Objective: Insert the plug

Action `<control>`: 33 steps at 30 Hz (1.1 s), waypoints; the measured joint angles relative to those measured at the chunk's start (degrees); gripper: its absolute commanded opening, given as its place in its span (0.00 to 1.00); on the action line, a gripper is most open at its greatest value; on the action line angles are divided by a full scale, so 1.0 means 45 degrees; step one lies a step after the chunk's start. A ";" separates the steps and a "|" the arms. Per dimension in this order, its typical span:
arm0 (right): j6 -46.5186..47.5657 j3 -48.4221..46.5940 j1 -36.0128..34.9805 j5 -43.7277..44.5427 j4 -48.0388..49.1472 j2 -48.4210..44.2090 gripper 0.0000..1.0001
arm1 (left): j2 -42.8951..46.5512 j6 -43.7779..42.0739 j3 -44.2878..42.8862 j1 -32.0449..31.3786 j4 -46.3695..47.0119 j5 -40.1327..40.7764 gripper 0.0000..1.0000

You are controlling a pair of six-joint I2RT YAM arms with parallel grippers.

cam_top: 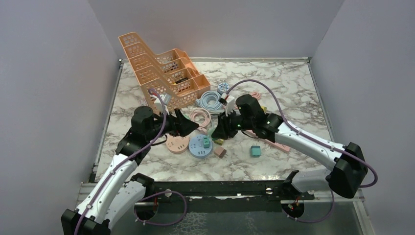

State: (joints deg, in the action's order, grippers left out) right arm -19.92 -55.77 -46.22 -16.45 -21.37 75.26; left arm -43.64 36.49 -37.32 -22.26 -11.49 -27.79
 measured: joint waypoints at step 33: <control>0.2297 -0.2380 -0.0010 -0.9792 0.0554 0.1491 0.12 | 0.0287 -0.0262 0.0214 -0.0107 0.1851 -0.6980 0.65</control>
State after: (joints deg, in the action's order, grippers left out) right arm -9.58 -66.48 -46.26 -60.51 -18.87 81.97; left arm -42.35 35.31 -36.36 -22.74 -3.16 -59.20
